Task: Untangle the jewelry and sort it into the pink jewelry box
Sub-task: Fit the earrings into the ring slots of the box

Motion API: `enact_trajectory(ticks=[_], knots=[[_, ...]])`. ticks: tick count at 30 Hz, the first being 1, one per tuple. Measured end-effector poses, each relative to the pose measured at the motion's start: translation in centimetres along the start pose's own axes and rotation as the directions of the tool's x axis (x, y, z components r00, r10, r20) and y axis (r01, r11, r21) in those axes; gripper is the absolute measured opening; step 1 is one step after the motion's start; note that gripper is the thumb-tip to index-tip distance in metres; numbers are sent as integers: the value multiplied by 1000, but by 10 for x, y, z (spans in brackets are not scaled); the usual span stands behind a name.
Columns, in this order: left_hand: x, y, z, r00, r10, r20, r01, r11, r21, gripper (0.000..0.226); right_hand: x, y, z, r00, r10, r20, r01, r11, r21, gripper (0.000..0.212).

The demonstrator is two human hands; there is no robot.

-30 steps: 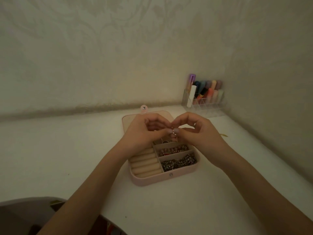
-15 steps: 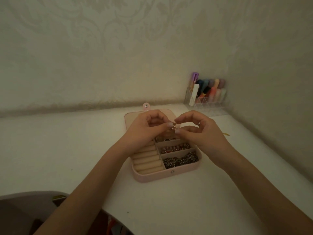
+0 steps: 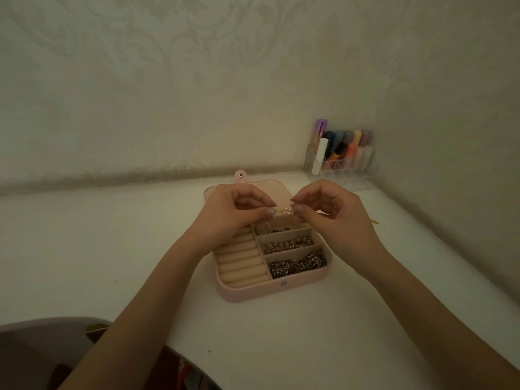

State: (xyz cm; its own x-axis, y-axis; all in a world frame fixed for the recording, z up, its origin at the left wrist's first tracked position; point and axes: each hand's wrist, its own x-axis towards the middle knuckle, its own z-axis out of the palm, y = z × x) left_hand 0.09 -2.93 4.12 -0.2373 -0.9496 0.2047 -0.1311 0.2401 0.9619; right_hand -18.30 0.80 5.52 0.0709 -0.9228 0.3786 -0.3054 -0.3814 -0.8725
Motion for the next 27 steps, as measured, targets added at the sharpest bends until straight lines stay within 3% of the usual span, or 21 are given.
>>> enact_trajectory(ticks=[6,10,15,20,27], knots=[[-8,0,-18,997,52,-57,-44,989,139,8,-8,0,16,995,-23,101,29,997,-66,22],[-15,-1,-41,998,66,3,-64,959,275,13,-12,-2,32,982,-43,186,67,990,-126,23],[-19,-3,-55,993,107,54,-120,866,486,18,-14,2,46,979,-64,193,110,965,-238,25],[-21,-5,-57,996,57,67,-84,838,540,20,-16,3,50,975,-61,215,119,956,-267,23],[-20,-9,-59,993,112,43,-118,841,529,18,-17,3,51,970,-86,226,153,942,-298,26]])
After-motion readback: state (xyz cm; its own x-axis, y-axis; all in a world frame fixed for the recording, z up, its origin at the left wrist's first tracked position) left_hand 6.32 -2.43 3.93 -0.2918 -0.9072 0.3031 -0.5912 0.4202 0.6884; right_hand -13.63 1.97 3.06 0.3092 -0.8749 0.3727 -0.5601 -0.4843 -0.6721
